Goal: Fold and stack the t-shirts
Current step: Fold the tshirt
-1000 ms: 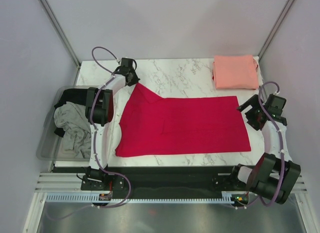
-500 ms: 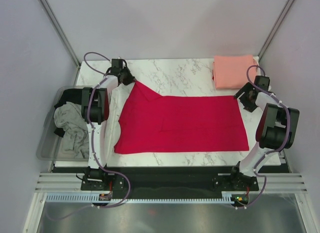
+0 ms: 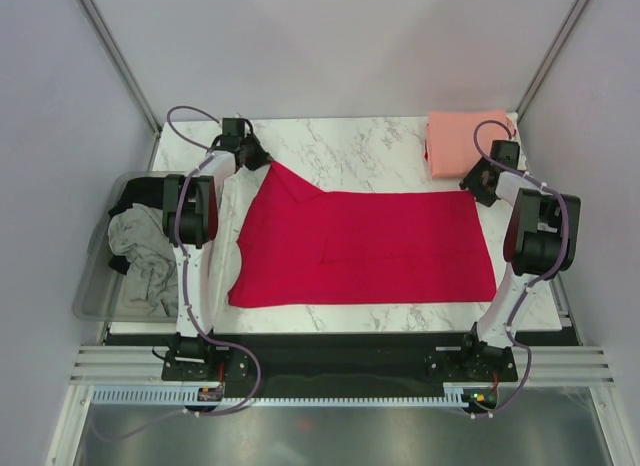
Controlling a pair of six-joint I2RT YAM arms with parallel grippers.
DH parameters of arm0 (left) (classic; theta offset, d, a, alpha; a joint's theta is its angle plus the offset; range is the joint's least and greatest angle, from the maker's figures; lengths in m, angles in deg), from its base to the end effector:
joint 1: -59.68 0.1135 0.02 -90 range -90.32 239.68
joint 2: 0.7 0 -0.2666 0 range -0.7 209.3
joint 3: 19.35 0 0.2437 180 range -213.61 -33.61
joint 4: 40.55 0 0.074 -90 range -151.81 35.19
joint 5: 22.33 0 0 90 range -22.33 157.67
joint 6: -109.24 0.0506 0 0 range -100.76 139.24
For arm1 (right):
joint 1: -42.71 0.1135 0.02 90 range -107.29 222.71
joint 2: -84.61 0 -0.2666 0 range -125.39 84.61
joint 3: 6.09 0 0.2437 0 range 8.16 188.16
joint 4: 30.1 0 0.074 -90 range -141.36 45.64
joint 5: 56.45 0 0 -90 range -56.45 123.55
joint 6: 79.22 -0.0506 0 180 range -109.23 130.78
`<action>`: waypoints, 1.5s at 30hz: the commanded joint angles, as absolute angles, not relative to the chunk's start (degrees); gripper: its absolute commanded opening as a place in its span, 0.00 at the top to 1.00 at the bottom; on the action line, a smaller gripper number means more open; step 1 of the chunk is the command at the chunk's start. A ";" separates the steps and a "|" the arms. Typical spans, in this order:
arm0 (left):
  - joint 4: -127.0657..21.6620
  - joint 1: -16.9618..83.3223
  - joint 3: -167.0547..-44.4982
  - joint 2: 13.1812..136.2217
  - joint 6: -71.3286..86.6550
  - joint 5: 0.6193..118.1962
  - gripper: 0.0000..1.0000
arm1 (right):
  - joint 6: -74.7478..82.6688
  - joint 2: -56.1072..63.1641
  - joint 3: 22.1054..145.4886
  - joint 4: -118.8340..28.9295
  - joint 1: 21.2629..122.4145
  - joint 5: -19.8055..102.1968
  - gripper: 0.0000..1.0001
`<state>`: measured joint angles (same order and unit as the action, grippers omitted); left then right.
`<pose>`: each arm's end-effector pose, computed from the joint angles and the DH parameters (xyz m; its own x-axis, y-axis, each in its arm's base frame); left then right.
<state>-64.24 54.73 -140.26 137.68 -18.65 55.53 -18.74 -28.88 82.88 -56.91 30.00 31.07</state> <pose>0.5418 -0.0576 0.1361 -0.6662 -0.5450 -0.5092 -0.2116 0.7928 -0.5716 0.4149 -0.0958 0.1596 -0.5415 0.6268 -0.5604 0.5895 0.7582 0.2785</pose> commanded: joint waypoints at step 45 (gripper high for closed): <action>-90.84 54.23 -96.74 80.20 -27.86 57.30 0.98 | -15.24 -0.92 67.76 -64.57 35.24 29.34 1.00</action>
